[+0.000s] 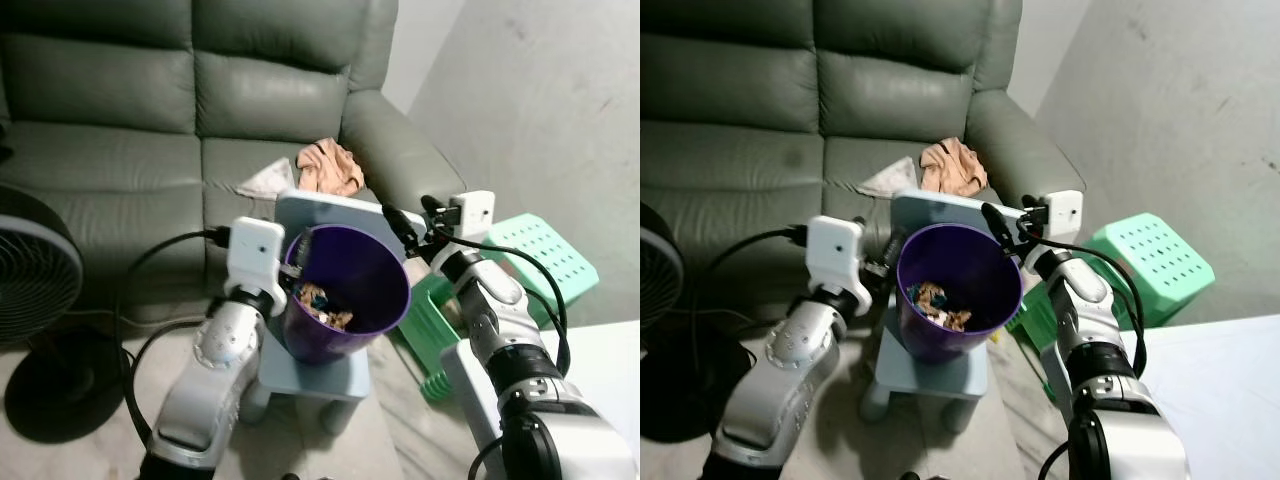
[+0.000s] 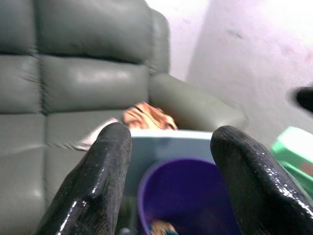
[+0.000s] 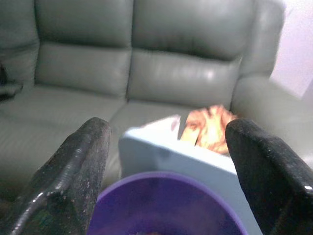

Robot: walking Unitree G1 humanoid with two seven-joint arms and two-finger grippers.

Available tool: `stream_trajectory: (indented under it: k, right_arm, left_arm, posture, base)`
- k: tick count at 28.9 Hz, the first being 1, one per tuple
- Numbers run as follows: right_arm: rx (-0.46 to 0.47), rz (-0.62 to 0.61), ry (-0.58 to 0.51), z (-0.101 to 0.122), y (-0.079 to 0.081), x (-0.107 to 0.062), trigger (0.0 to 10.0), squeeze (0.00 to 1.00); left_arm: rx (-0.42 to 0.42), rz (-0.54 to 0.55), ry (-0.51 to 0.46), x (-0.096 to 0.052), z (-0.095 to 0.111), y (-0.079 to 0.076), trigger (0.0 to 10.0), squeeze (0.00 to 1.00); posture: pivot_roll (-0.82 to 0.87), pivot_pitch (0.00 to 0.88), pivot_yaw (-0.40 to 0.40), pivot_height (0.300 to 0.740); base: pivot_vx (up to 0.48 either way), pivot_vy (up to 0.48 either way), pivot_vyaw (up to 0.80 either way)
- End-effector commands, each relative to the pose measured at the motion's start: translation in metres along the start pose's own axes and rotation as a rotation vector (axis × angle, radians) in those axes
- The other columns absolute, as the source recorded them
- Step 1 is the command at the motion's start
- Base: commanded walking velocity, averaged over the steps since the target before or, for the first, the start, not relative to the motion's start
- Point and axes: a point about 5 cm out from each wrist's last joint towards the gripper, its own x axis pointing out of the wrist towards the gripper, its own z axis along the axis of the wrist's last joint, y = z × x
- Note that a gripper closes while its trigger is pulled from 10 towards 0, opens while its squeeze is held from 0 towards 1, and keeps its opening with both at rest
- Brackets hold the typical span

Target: Picking trash to rubbish bin

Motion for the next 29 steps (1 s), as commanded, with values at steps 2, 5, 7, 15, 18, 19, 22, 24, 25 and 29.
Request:
stream_trajectory:
  k: [2, 5, 7, 15, 18, 19, 22, 24, 25, 29]
  right_arm:
    - [-0.025, -0.098, -0.084, 0.008, -0.011, -0.014, 10.0, 0.0]
    - [-0.056, -0.136, -0.098, 0.006, -0.011, -0.023, 10.0, 0.0]
    - [-0.061, -0.192, -0.101, 0.002, -0.014, -0.029, 10.0, 0.0]
    - [-0.136, -0.329, -0.102, 0.004, -0.022, -0.047, 10.0, 0.0]
    - [-0.175, -0.388, -0.068, -0.001, -0.019, -0.054, 10.0, 0.0]
    - [-0.175, -0.388, -0.068, -0.001, -0.019, -0.054, 10.0, 0.0]
    - [-0.165, -0.402, -0.054, -0.005, -0.017, -0.058, 10.0, 0.0]
    - [-0.157, -0.405, -0.046, -0.007, -0.017, -0.059, 10.0, 0.0]
    - [-0.157, -0.429, -0.032, -0.008, -0.017, -0.061, 10.0, 0.0]
    - [-0.162, -0.465, -0.009, -0.011, -0.014, -0.063, 10.0, 0.0]
  left_arm:
    - [-0.022, 0.036, -0.015, 0.01, 0.001, 0.019, 10.0, 0.0]
    - [-0.047, 0.087, -0.009, 0.015, 0.001, 0.037, 10.0, 0.0]
    - [-0.047, 0.122, -0.02, 0.018, 0.001, 0.05, 10.0, 0.0]
    - [-0.058, 0.183, -0.047, 0.023, 0.003, 0.081, 10.0, 0.0]
    - [-0.015, 0.196, -0.054, 0.026, 0.002, 0.091, 10.0, 0.0]
    - [-0.015, 0.196, -0.054, 0.026, 0.002, 0.091, 10.0, 0.0]
    - [-0.041, 0.201, -0.054, 0.028, 0.001, 0.094, 10.0, 0.0]
    - [-0.045, 0.201, -0.055, 0.029, 0.001, 0.095, 10.0, 0.0]
    - [-0.061, 0.197, -0.061, 0.031, 0.001, 0.096, 10.0, 0.0]
    - [-0.088, 0.19, -0.068, 0.037, 0.002, 0.097, 10.0, 0.0]
  posture:
    - [0.14, 0.0, -0.198, 0.74]
    - [0.12, 0.0, -0.184, 0.74]
    - [0.11, 0.0, -0.173, 0.74]
    - [0.06, 0.0, -0.137, 0.74]
    - [0.03, 0.0, -0.115, 0.74]
    - [0.03, 0.0, -0.115, 0.74]
    - [0.01, 0.0, -0.099, 0.74]
    - [0.01, 0.0, -0.096, 0.74]
    - [-0.01, 0.0, -0.08, 0.74]
    - [-0.03, 0.0, -0.063, 0.74]
  base:
    - [0.0, 0.0, 0.0]
    - [0.0, 0.0, 0.0]
    - [0.0, 0.0, 0.0]
    - [0.0, 0.0, 0.0]
    - [0.0, 0.0, 0.0]
    - [0.0, 0.0, 0.0]
    - [0.0, 0.0, 0.0]
    - [0.0, 0.0, 0.0]
    - [0.0, 0.0, -0.67]
    - [0.0, 0.0, -0.79]
